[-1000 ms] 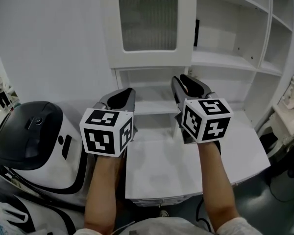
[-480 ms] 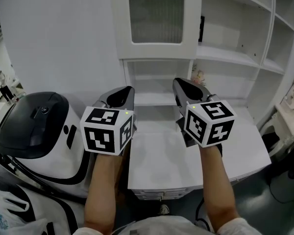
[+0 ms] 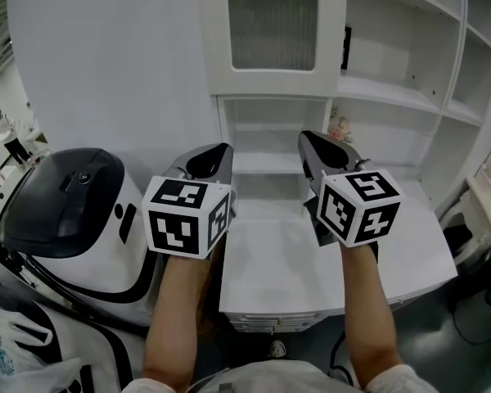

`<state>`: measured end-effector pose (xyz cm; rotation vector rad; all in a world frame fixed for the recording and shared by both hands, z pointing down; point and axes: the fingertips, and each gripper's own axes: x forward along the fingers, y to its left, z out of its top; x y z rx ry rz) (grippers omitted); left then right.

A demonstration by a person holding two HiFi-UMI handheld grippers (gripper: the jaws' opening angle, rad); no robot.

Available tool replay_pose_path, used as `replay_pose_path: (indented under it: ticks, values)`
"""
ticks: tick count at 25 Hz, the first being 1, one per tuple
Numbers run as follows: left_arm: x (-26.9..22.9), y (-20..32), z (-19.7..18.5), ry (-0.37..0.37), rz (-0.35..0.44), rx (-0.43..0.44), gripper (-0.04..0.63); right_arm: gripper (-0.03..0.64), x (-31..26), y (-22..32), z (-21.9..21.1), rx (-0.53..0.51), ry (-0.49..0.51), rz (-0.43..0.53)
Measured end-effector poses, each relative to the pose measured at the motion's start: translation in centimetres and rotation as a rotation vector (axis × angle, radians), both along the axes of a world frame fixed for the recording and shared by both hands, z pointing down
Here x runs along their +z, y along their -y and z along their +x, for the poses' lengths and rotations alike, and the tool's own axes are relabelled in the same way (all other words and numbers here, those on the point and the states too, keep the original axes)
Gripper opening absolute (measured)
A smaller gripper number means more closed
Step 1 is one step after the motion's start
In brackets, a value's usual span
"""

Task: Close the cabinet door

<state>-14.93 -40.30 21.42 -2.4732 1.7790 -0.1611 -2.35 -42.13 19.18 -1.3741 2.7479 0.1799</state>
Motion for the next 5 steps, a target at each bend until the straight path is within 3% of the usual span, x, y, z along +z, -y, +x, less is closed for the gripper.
replay_pose_path:
  ticks: [5]
  values:
    - [-0.08, 0.00, -0.10, 0.001, 0.001, -0.001, 0.000, 0.003, -0.21, -0.03, -0.14, -0.003, 0.002, 0.006]
